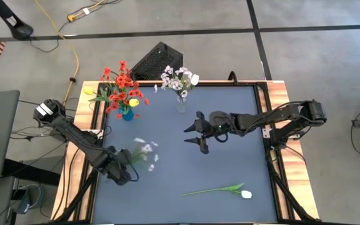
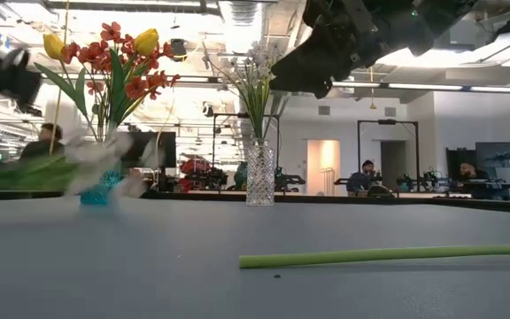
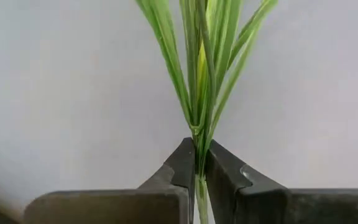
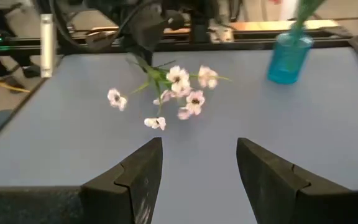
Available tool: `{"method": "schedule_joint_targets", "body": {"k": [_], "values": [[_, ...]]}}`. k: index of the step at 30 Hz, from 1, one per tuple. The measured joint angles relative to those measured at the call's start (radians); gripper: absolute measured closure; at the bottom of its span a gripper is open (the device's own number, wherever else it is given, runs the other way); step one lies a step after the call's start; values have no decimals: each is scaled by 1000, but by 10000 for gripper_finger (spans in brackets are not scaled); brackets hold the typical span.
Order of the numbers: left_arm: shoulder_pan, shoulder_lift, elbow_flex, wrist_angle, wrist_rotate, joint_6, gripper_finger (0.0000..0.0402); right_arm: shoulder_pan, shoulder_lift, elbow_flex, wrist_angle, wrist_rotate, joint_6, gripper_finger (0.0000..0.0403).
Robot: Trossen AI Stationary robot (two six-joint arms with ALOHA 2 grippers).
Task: Sort flowers into vase by color
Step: Put the white flowers into the transparent vase
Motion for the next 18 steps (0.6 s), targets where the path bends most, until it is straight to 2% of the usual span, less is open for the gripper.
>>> {"method": "schedule_joint_targets", "body": {"k": [5, 13, 15, 18], "values": [[0, 0, 45, 134, -214, 165, 393, 48, 0, 0, -14, -19, 4, 171], [1, 0, 49, 464, -548, 513, 396, 138, 0, 0, -31, -17, 19, 171], [5, 0, 49, 564, -595, 604, 396, 158, 0, 0, -30, -10, 19, 171], [18, 0, 49, 709, -605, 742, 396, 187, 23, 0, 18, 22, 20, 171]]}}
